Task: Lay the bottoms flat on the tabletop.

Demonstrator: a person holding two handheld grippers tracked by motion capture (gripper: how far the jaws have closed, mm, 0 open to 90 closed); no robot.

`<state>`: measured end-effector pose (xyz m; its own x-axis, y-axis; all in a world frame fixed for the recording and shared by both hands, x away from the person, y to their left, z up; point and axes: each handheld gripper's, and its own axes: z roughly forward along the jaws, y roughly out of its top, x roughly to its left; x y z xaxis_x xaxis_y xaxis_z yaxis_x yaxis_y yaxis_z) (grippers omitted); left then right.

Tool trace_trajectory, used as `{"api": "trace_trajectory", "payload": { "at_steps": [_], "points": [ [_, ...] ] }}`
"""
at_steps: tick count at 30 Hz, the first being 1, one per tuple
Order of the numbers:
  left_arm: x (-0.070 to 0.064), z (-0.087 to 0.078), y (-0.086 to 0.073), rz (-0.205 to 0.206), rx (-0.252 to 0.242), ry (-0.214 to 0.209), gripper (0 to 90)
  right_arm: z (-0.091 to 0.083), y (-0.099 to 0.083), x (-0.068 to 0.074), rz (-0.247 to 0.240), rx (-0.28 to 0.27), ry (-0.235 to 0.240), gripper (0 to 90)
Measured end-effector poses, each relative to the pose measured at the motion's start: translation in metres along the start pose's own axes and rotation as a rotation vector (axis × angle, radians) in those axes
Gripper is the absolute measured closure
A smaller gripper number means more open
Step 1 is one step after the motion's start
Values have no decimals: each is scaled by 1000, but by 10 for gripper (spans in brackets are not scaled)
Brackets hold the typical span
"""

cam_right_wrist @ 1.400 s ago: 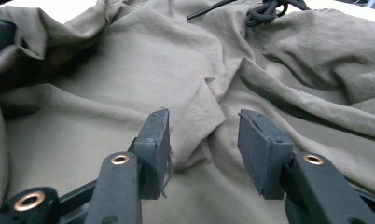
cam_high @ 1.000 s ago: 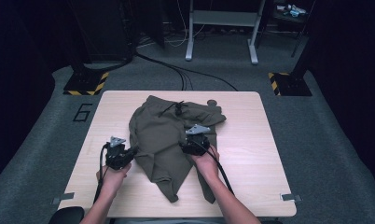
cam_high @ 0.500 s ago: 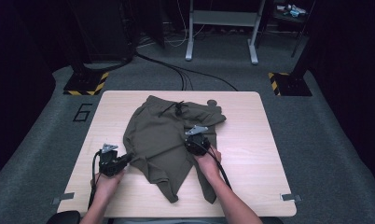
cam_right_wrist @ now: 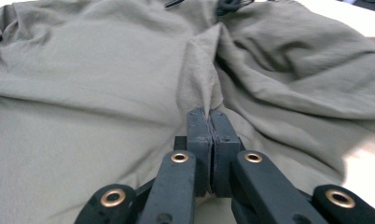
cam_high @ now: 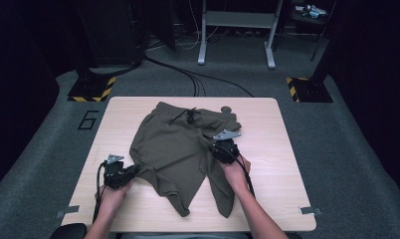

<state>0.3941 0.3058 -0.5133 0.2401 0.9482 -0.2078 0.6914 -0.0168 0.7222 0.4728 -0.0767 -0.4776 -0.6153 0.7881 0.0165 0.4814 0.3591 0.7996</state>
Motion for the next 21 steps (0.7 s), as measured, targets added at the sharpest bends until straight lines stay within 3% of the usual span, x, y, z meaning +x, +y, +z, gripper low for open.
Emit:
{"api": "trace_trajectory", "payload": {
  "at_steps": [10,18,21],
  "points": [
    [3,3,3,2,4,10,795,-32,-18,-35,58,-1,-67,885],
    [7,5,4,31,5,22,799,-55,-39,-63,97,15,-132,885],
    [8,5,5,17,14,17,798,-62,-48,-73,109,29,-159,885]
  ]
}}
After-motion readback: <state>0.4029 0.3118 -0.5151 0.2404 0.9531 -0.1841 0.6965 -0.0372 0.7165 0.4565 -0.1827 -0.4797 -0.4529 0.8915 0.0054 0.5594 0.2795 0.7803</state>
